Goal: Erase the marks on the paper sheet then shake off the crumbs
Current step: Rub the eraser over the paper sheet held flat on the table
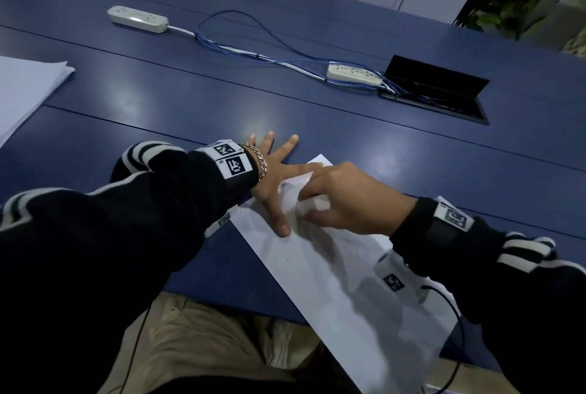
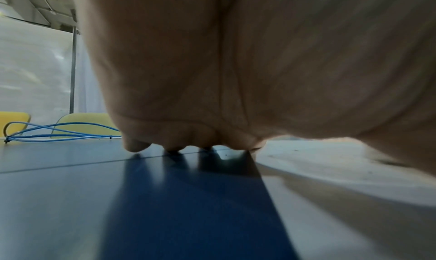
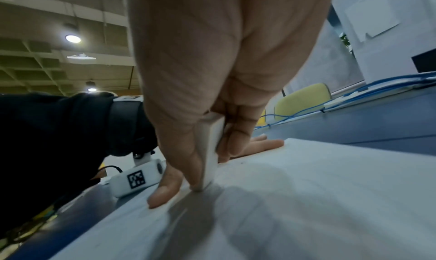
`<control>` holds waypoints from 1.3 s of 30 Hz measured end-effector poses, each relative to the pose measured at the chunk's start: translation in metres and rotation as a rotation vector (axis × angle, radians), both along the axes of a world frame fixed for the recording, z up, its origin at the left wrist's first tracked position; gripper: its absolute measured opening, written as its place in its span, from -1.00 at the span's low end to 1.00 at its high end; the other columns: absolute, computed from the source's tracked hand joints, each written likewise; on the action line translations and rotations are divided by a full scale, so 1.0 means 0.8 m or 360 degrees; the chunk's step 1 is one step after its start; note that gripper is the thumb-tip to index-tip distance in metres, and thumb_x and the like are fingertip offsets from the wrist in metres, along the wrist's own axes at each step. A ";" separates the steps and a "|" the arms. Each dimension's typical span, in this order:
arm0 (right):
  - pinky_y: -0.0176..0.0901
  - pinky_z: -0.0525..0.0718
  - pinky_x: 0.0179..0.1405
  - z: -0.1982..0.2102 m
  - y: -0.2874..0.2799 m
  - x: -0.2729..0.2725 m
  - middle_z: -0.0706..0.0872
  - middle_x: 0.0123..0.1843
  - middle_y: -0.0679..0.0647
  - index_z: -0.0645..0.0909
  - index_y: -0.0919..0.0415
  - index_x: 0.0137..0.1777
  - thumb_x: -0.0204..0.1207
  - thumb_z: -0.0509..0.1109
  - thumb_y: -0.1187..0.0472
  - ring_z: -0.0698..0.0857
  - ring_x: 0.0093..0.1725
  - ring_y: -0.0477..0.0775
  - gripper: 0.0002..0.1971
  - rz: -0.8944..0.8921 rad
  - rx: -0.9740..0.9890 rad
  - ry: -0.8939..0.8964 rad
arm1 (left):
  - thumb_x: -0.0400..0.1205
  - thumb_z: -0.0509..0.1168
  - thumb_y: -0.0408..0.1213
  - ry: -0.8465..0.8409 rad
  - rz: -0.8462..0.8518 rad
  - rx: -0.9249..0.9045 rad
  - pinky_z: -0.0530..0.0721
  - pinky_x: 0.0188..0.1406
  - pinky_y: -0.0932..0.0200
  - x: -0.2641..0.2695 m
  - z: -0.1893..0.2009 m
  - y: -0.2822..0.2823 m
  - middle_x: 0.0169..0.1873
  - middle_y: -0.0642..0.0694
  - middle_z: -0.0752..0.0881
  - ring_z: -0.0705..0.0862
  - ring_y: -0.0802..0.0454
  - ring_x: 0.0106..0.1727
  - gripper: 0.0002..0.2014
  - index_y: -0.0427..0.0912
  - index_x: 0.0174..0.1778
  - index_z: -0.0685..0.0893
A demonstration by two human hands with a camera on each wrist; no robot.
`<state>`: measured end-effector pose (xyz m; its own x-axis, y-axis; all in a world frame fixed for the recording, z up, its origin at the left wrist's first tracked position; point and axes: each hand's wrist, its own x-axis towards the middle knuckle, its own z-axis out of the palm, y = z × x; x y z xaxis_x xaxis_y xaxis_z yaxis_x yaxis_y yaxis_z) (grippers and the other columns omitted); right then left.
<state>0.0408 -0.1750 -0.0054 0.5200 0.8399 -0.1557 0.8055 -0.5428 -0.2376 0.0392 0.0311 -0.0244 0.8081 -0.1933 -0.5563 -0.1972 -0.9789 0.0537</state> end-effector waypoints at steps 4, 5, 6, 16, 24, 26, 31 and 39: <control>-0.12 0.59 -0.07 0.009 0.002 0.022 0.76 -0.07 -0.08 0.80 -0.04 0.03 0.44 0.49 -0.02 0.68 -0.08 0.04 -0.80 -0.0087 0.0020 -0.0017 | -0.28 0.48 0.71 0.0024 0.0007 0.0004 -0.21 0.64 -0.71 0.001 0.001 -0.002 0.70 -0.03 -0.65 -0.53 -0.53 0.71 0.41 0.92 0.07 -0.64; -0.07 0.59 -0.05 0.008 0.004 0.029 0.77 -0.10 -0.03 0.80 -0.02 0.08 0.46 0.48 0.00 0.69 -0.09 0.08 -0.77 -0.0155 0.0057 -0.0074 | -0.27 0.48 0.71 0.0029 0.0010 0.0012 -0.21 0.64 -0.71 0.001 0.001 -0.002 0.70 -0.03 -0.66 -0.53 -0.53 0.71 0.42 0.91 0.07 -0.66; 0.00 0.61 -0.02 0.007 0.006 0.033 0.78 -0.12 0.00 0.80 -0.03 0.12 0.46 0.45 0.01 0.69 -0.09 0.10 -0.74 -0.0212 0.0089 -0.0118 | -0.25 0.48 0.71 0.0029 0.0010 0.0023 -0.21 0.64 -0.71 0.001 0.002 -0.002 0.70 -0.04 -0.66 -0.52 -0.53 0.72 0.43 0.89 0.08 -0.67; -0.05 0.55 -0.12 -0.002 0.009 0.022 0.72 -0.17 -0.05 0.75 -0.07 0.15 0.53 0.41 -0.01 0.69 -0.10 0.09 -0.76 -0.0258 0.0147 -0.0151 | -0.27 0.46 0.74 0.0014 -0.0008 0.0053 -0.28 0.62 -0.72 -0.001 0.002 -0.003 0.70 -0.06 -0.67 -0.50 -0.53 0.73 0.46 0.85 0.13 -0.68; -0.08 0.54 -0.15 -0.003 0.012 -0.006 0.79 0.06 0.01 0.76 0.05 0.05 0.53 0.45 0.00 0.68 -0.04 0.15 -0.80 -0.0193 0.0080 -0.0154 | -0.19 0.52 0.69 0.0034 -0.0007 0.0051 -0.26 0.63 -0.71 -0.001 0.003 -0.003 0.69 -0.04 -0.67 -0.52 -0.52 0.72 0.52 0.81 0.41 -0.55; -0.06 0.55 -0.13 0.003 0.006 0.014 0.82 -0.06 0.09 0.79 0.02 0.14 0.53 0.47 0.06 0.73 -0.07 0.26 -0.78 -0.0346 0.0167 -0.0196 | -0.18 0.50 0.70 0.0043 -0.0009 0.0068 -0.21 0.63 -0.73 -0.002 0.005 -0.004 0.69 -0.04 -0.67 -0.50 -0.52 0.73 0.51 0.81 0.32 -0.64; -0.07 0.55 -0.17 -0.006 0.011 -0.008 0.78 0.07 -0.02 0.72 0.01 -0.04 0.48 0.47 0.03 0.70 -0.06 0.19 -0.88 -0.0156 0.0114 -0.0195 | -0.08 0.57 0.64 0.0026 -0.0015 0.0063 -0.22 0.65 -0.70 -0.003 0.009 -0.004 0.69 -0.05 -0.68 -0.50 -0.51 0.73 0.48 0.84 0.32 -0.61; -0.06 0.61 0.20 0.000 -0.015 0.039 0.85 0.11 -0.04 0.80 0.06 0.21 0.54 0.49 -0.09 0.75 0.13 0.09 -0.66 -0.0416 0.0057 -0.0186 | -0.19 0.52 0.68 0.0130 0.0027 0.0053 -0.10 0.66 -0.70 -0.002 0.014 -0.008 0.70 -0.01 -0.66 -0.50 -0.45 0.75 0.56 0.75 0.51 -0.52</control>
